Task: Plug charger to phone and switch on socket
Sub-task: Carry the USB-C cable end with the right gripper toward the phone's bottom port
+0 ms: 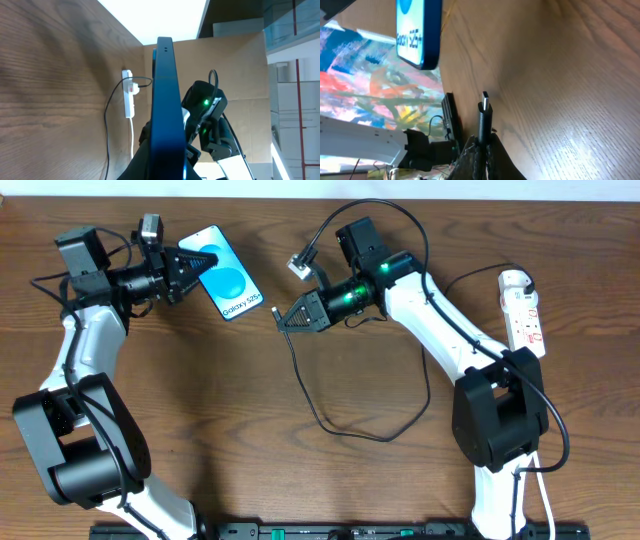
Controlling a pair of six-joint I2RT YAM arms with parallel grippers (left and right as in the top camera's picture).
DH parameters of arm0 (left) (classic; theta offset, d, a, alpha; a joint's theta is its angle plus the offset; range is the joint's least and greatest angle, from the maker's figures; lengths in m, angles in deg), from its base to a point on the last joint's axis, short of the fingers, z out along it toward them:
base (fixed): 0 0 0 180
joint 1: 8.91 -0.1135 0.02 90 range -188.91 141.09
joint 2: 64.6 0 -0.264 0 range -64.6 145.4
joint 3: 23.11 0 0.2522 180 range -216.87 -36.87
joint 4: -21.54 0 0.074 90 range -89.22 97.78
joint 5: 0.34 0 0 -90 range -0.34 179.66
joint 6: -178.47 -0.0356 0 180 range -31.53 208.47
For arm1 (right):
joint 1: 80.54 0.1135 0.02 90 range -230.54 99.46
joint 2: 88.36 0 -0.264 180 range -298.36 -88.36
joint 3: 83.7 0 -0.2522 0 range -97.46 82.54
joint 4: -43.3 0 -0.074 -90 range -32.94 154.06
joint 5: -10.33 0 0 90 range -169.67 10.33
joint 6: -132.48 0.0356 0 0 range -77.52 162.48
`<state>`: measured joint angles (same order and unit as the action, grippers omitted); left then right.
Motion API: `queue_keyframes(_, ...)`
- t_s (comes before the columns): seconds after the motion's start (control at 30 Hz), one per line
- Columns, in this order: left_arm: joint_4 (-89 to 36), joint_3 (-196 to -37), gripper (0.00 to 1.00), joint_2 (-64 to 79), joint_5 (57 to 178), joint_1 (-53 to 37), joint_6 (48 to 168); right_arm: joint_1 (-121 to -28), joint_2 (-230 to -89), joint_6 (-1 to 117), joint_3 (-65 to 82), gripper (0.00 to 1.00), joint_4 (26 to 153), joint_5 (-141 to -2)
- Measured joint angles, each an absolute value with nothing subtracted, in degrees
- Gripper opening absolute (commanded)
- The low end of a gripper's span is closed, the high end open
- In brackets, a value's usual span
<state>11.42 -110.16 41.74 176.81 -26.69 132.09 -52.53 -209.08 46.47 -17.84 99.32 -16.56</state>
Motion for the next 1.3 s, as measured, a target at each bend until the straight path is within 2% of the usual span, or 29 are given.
queue_keyframes(0.3, 11.5, -110.2, 0.08, 41.7, 176.8, -26.7, 132.1, -51.4, -209.1, 45.0, -17.8, 0.01, 99.6, -10.2)
queue_keyframes(0.8, 14.3, -110.1, 0.07, 41.7, 174.5, -24.3, 132.9, -51.4, -209.1, 44.4, -17.8, 0.01, 96.0, -7.8)
queue_keyframes(1.07, 25.3, -109.6, 0.07, 41.7, 174.4, -24.3, 139.8, -51.5, -209.1, 46.5, -17.8, 0.01, 91.8, -5.5)
queue_keyframes(1.3, 40.2, -109.3, 0.07, 41.7, 174.6, -24.3, 154.4, -52.9, -209.1, 51.6, -17.8, 0.01, 86.4, -2.7)
